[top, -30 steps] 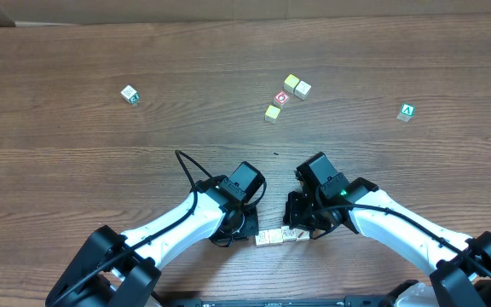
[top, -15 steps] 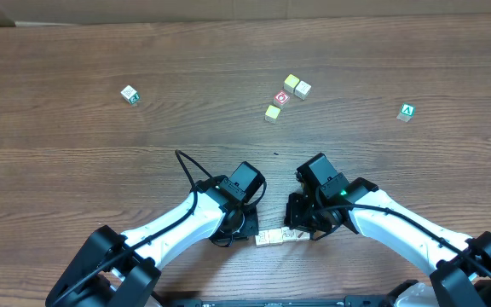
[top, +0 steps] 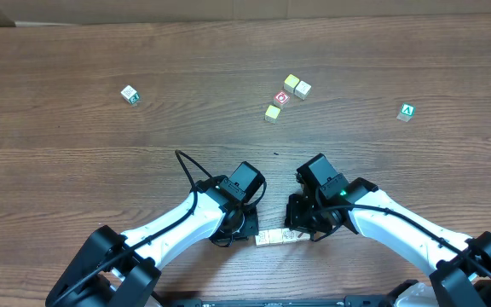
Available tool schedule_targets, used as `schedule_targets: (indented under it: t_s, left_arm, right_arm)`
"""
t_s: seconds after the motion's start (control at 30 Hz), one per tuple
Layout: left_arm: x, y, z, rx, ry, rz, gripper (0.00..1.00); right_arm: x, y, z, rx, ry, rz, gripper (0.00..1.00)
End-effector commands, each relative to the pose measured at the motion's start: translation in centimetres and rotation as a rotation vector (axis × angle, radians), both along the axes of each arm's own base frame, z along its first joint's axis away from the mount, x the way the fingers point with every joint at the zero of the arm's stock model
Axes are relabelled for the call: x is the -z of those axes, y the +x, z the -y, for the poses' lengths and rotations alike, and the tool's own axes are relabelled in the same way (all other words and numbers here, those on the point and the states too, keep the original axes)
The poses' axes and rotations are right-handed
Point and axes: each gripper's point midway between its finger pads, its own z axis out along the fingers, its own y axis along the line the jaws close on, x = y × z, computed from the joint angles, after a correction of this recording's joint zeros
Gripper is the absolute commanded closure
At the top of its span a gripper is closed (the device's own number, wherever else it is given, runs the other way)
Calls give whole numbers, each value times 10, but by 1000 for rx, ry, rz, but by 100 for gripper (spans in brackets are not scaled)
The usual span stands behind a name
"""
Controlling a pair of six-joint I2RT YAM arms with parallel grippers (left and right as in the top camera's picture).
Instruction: Flip 4 blocks
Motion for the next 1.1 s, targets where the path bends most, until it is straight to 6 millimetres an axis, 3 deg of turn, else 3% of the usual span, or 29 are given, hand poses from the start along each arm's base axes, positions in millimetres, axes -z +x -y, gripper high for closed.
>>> schedule_targets:
  t_s: [0.0, 0.23, 0.4, 0.63, 0.73, 0.9, 0.97, 1.07]
  left_arm:
    - [3, 1, -4, -28, 20, -5, 96]
    - [3, 1, -4, -28, 20, -5, 96]
    - [3, 1, -4, -28, 20, -5, 96]
    - [4, 3, -6, -28, 31, 5, 96]
    - [4, 3, -7, -28, 34, 7, 96]
    - [4, 3, -7, -28, 33, 7, 96]
    - [4, 3, -7, -28, 34, 7, 96]
    - [4, 3, -7, -28, 33, 6, 96]
  right_arm:
    - [-7, 2, -10, -22, 22, 18, 96]
    - [-9, 9, -14, -15, 37, 43, 96]
    - [-11, 25, -10, 27, 46, 85, 96]
    - [-29, 66, 17, 133, 74, 119, 96]
    - [-38, 75, 32, 154, 52, 112, 96]
    - [-25, 56, 80, 262, -157, -14, 96]
    - [-19, 44, 93, 261, -223, -47, 96]
    - [-13, 33, 95, 193, -235, -59, 96]
